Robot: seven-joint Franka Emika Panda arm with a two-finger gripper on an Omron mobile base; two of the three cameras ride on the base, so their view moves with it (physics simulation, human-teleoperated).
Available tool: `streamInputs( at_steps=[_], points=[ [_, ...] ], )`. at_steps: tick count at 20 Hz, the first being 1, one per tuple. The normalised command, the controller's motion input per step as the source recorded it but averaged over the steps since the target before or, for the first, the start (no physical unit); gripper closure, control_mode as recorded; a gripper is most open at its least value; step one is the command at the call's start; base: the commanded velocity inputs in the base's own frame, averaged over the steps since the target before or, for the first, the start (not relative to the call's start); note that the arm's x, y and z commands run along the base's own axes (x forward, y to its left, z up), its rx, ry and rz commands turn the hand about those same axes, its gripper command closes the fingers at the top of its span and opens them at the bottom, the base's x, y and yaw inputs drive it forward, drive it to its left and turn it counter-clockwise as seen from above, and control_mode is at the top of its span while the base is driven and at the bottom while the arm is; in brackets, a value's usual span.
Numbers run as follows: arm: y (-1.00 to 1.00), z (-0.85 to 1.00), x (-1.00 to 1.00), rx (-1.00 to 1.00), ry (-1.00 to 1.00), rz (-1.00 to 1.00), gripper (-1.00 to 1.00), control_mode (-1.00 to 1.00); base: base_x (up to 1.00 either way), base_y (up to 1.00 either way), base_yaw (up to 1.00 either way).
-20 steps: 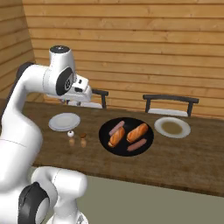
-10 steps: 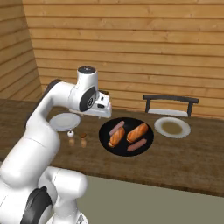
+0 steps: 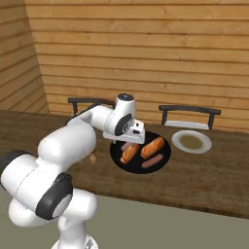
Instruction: Place one bun and one sausage from the bowl on each plate.
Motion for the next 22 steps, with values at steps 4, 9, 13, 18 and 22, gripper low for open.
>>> streamInputs(
  at_steps=[4,9,13,18,22],
  points=[
    [-0.25,-0.65,0.65,0.03,0.04,0.0,-1.0,-1.0,0.0,0.0,0.0],
    [-0.01,-0.44,0.5,0.02,0.06,0.0,-1.0,-1.0,0.0,0.0,0.0],
    [0.0,-0.37,0.37,0.01,0.07,0.0,-1.0,-1.0,0.0,0.0,0.0],
    [-0.03,-0.46,0.22,0.0,0.11,0.0,-1.0,-1.0,0.0,0.0,0.0],
    [-0.01,-0.48,0.08,0.01,0.09,0.0,1.0,-1.0,0.0,0.0,0.0]
  ],
)
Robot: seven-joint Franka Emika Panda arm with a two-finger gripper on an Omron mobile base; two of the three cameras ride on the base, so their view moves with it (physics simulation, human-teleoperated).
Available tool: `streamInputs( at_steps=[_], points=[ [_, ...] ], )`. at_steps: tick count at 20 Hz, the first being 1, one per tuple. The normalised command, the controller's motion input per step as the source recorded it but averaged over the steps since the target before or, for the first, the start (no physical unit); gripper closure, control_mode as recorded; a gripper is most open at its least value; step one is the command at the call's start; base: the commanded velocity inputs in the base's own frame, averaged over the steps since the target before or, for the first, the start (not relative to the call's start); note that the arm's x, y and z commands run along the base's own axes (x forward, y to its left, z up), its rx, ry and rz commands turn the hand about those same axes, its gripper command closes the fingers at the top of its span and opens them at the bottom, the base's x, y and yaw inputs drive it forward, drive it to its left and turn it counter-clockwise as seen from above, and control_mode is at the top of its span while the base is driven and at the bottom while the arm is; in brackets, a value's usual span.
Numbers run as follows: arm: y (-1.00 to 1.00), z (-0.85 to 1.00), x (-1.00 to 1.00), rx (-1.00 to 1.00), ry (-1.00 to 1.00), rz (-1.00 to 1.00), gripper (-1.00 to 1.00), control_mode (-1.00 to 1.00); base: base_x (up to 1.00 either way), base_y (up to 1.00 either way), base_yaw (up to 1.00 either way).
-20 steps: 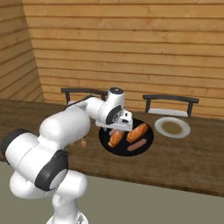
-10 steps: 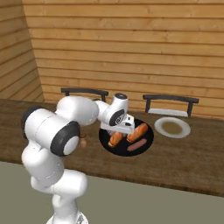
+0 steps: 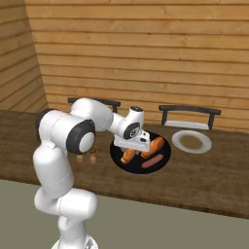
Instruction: Place one bun and one sausage from the bowl on each plate.
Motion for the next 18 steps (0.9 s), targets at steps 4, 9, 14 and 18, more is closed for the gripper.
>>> streamInputs(
  at_steps=[4,9,14,18],
  points=[
    [0.0,-0.23,-0.01,0.04,0.02,0.0,1.0,-1.0,0.0,0.0,0.0],
    [-0.04,0.24,-0.49,0.01,-0.03,-0.01,1.0,-1.0,0.0,0.0,0.0],
    [0.02,0.95,-0.5,0.0,-0.03,-0.02,1.0,-1.0,0.0,0.0,0.0],
    [0.52,1.0,-0.42,0.01,0.0,0.0,1.0,-1.0,0.0,0.0,0.0]
  ],
)
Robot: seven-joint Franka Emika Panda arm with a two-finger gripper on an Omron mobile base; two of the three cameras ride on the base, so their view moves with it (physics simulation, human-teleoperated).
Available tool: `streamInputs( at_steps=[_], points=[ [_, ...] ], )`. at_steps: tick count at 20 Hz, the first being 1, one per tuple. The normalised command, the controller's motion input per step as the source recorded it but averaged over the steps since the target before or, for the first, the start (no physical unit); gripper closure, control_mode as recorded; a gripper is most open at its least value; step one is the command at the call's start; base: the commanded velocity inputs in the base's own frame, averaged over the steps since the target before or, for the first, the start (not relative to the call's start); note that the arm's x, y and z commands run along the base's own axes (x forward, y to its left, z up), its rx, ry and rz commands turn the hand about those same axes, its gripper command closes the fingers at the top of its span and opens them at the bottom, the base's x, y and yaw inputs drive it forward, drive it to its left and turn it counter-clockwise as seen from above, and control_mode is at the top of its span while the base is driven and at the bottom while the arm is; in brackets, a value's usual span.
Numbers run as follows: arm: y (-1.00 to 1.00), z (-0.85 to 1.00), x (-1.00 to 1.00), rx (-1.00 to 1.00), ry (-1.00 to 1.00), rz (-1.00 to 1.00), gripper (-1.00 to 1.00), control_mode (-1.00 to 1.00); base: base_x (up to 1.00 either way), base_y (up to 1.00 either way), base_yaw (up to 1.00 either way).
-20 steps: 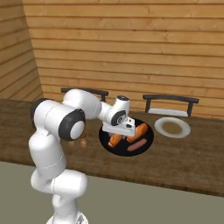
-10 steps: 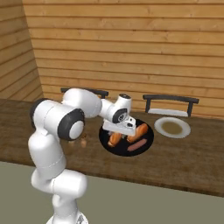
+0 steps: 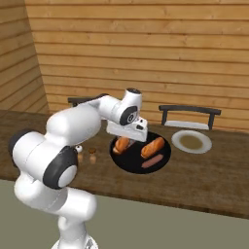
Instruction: Place one bun and one sausage from the bowl on each plate.
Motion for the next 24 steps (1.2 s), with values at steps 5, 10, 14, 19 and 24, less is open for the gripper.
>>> streamInputs(
  at_steps=[5,10,14,19,24],
  points=[
    [0.99,1.0,-0.15,0.01,0.09,0.0,1.0,-1.0,0.0,0.0,0.0],
    [1.0,0.49,-0.1,0.0,0.13,0.0,1.0,-1.0,0.0,0.0,0.0],
    [1.0,-0.01,-0.05,0.0,-0.01,0.0,1.0,-1.0,0.0,0.0,0.0],
    [1.0,-0.09,0.04,0.0,0.06,0.0,1.0,-1.0,0.0,0.0,0.0],
    [1.0,-0.17,0.17,-0.01,0.03,-0.01,1.0,-1.0,0.0,0.0,0.0]
  ],
)
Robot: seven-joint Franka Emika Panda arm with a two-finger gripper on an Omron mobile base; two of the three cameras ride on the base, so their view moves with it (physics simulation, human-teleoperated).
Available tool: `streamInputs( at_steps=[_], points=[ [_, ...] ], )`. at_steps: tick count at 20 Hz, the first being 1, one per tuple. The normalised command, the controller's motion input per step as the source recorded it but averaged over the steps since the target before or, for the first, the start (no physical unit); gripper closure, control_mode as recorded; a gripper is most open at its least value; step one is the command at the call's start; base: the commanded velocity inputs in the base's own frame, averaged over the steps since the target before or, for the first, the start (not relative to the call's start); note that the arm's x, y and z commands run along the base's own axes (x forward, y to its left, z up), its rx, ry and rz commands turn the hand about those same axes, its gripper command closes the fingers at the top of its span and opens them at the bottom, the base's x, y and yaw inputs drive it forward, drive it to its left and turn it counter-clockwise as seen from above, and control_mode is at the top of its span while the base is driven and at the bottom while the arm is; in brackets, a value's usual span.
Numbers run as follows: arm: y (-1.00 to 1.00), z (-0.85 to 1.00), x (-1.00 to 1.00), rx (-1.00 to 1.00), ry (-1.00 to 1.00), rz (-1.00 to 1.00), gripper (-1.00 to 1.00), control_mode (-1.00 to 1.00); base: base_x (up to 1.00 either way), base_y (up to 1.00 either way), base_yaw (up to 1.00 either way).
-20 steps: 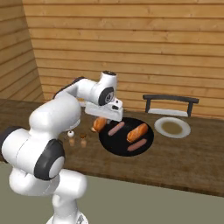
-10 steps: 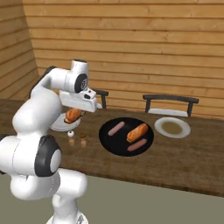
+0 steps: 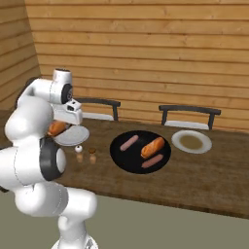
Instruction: Place one bun and one sausage from the bowl on each plate.
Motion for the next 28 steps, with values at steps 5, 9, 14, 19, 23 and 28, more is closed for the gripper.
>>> streamInputs(
  at_steps=[5,9,14,19,23,28],
  points=[
    [1.0,-0.33,0.65,-0.04,0.04,-0.06,1.0,-1.0,0.0,0.0,0.0],
    [0.58,-0.39,0.78,-0.16,0.05,-0.05,1.0,-1.0,0.0,0.0,0.0],
    [0.0,-0.26,0.71,-0.05,0.0,0.0,1.0,-1.0,0.0,0.0,0.0],
    [0.0,-0.52,0.49,0.0,0.0,0.0,1.0,-1.0,0.0,0.0,0.0],
    [0.0,-0.59,0.39,0.0,0.0,0.01,1.0,-1.0,0.0,0.0,0.0],
    [0.12,-0.38,0.48,0.0,0.0,0.0,1.0,-1.0,0.0,0.0,0.0]
  ],
)
